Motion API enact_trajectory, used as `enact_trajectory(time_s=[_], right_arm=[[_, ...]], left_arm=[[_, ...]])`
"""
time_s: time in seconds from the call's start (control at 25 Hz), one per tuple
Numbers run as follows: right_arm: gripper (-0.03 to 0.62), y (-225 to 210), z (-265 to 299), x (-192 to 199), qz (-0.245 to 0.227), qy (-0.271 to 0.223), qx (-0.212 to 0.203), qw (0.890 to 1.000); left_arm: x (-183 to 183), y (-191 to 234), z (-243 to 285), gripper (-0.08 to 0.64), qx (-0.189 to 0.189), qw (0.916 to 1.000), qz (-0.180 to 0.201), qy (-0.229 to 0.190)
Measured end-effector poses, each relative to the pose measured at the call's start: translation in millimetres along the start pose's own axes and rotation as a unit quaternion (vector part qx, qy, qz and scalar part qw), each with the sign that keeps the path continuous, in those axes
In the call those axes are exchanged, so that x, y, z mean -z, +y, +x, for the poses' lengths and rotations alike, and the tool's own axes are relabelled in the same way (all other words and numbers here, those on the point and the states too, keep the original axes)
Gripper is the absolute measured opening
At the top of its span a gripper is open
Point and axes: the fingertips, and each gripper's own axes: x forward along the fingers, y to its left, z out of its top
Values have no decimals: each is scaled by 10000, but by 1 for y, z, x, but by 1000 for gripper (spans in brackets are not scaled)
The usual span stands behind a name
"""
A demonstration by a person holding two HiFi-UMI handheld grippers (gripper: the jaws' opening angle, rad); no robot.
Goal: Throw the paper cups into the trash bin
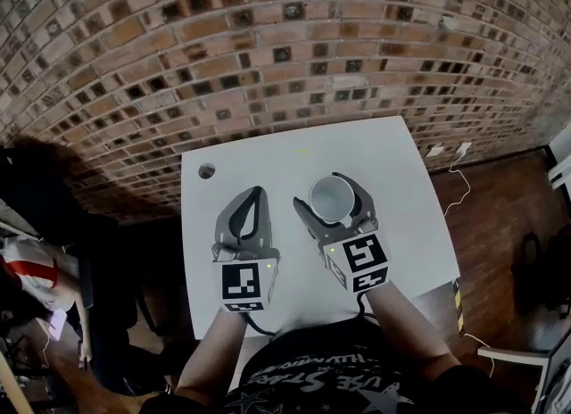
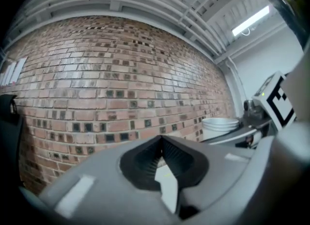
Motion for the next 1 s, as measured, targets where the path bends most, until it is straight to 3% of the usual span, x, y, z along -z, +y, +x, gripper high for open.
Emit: enact_trajectory(time_s=[0.32, 1.0], right_arm=[[348, 3, -7, -40, -2, -106, 3, 9999], [348, -9, -27, -47, -163, -119, 361, 9991]], left_arm=[[-23, 7, 0, 5, 132, 9998, -167, 15], [-21, -3, 7, 5, 528, 9983, -246, -30]])
